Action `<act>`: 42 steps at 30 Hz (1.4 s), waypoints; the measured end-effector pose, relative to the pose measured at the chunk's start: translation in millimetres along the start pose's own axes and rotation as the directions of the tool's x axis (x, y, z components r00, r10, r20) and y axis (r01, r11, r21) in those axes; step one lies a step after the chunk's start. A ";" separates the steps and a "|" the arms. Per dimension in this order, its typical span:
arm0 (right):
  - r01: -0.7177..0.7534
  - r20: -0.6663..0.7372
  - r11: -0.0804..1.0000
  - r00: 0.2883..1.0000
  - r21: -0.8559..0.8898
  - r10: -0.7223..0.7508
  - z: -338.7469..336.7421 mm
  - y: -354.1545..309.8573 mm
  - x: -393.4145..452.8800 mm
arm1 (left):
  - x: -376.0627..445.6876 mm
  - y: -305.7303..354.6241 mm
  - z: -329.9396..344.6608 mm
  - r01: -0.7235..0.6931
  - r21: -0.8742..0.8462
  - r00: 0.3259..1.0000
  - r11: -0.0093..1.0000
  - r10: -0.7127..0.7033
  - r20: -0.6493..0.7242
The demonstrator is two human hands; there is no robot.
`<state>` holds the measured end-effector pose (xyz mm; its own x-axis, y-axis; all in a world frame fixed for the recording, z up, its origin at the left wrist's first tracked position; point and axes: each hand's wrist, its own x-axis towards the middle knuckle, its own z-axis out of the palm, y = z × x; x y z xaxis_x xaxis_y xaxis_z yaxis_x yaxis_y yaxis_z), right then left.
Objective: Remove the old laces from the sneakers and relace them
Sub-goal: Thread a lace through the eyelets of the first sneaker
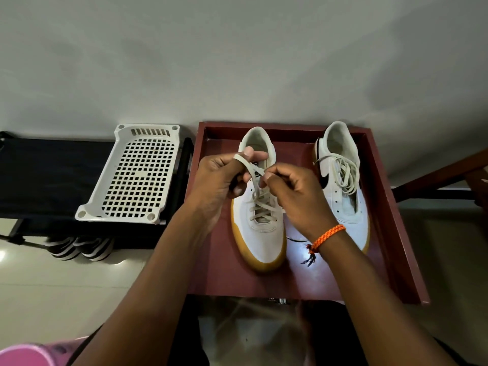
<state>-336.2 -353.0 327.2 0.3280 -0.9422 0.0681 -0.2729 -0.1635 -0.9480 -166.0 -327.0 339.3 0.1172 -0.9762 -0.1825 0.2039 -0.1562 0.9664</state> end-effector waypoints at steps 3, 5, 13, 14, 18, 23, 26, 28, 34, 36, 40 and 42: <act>-0.055 0.025 0.994 0.998 -0.092 0.058 -20.5 4.4 1.8 | 2.7 0.0 -5.8 -0.016 -0.020 0.998 1.000 0.015 -0.063; -0.138 0.083 0.955 0.983 -0.261 0.165 -35.6 9.6 0.7 | 4.9 0.4 -10.5 -0.023 -0.017 0.994 1.000 0.021 -0.109; -0.338 0.436 0.804 0.703 -0.489 0.561 -58.2 6.3 -11.6 | 5.6 -1.2 -9.8 0.057 0.024 0.996 0.998 -0.055 -0.063; -0.346 0.473 0.786 0.650 -0.512 0.595 -61.5 4.3 -12.5 | 5.7 -1.3 -9.6 0.071 0.025 0.997 0.997 -0.070 -0.039; -0.247 0.218 0.882 0.910 -0.400 0.354 -51.3 12.5 -3.1 | 2.4 -0.5 -6.5 0.062 0.184 0.995 0.981 -0.075 0.066; 0.133 -0.152 0.984 0.977 -0.116 -0.150 -10.8 -1.1 2.9 | -0.9 -5.7 11.2 0.077 0.388 0.980 0.919 -0.142 0.141; 0.177 -0.043 0.965 0.981 -0.191 -0.188 7.9 4.2 0.2 | -2.1 -12.5 14.9 0.102 0.417 0.971 0.903 -0.182 0.155; 0.184 -0.062 0.976 0.979 -0.118 -0.192 10.6 7.2 1.1 | -2.5 -14.1 14.7 0.113 0.424 0.963 0.898 -0.204 0.176; 0.163 -0.109 0.985 0.980 -0.061 -0.169 8.4 4.6 4.9 | -2.9 -12.5 14.3 0.060 0.492 0.945 0.868 -0.208 0.253; 0.137 -0.162 0.988 0.976 -0.066 -0.146 8.7 4.4 4.9 | 2.1 -16.6 7.0 -0.003 0.552 0.958 0.834 -0.156 0.241; 0.144 -0.228 0.923 0.945 -0.356 -0.235 4.8 11.9 3.8 | 10.7 -17.3 -12.4 0.007 0.558 0.996 0.830 -0.054 0.068; 0.117 -0.211 0.889 0.950 -0.442 -0.230 6.2 16.7 3.7 | 11.4 -15.0 -16.3 0.038 0.583 0.997 0.812 0.008 -0.076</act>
<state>-333.9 -357.4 309.6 0.1838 -0.9193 0.3480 -0.6040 -0.3849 -0.6978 -151.9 -333.3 319.8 0.1928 -0.9631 -0.1880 -0.3965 -0.2517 0.8829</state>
